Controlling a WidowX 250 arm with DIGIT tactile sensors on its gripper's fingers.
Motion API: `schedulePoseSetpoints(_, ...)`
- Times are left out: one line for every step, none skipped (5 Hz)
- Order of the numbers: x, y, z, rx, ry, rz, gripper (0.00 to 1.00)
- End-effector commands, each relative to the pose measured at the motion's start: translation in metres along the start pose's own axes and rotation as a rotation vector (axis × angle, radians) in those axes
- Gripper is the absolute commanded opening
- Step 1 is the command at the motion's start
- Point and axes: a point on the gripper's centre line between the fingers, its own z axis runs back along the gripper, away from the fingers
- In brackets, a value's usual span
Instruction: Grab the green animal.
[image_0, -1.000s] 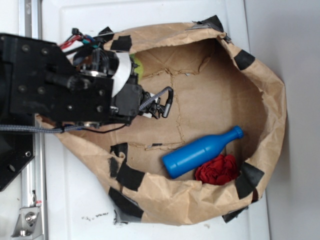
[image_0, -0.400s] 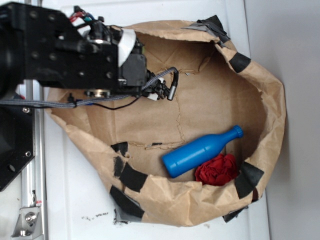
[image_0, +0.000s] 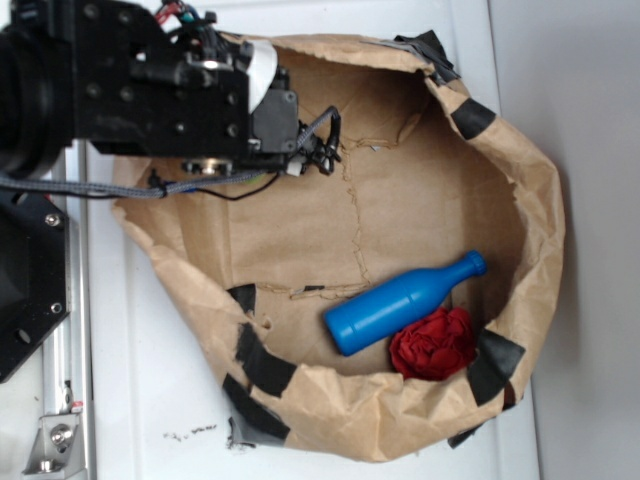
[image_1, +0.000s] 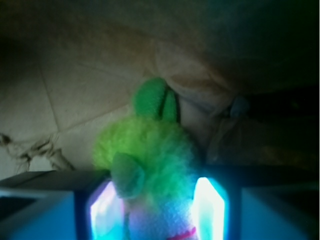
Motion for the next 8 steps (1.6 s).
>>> schedulePoseSetpoints(0.013, 0.024, 0.001, 0.023, 0.005, 0.062, 0.0)
schedulePoseSetpoints(0.012, 0.023, 0.001, 0.023, 0.006, 0.06, 0.0)
schedulePoseSetpoints(0.012, 0.011, 0.009, -0.083, 0.029, -0.106, 0.0)
schedulePoseSetpoints(-0.005, -0.026, 0.058, -0.274, -0.011, -0.315, 0.0)
schedulePoseSetpoints(-0.022, -0.052, 0.115, -0.382, -0.032, -0.546, 0.0)
schedulePoseSetpoints(-0.036, -0.06, 0.159, -0.424, 0.033, -0.789, 0.0)
schedulePoseSetpoints(-0.045, -0.058, 0.171, -0.362, 0.082, -0.947, 0.0)
schedulePoseSetpoints(-0.029, -0.037, 0.163, -0.251, 0.27, -0.926, 0.0)
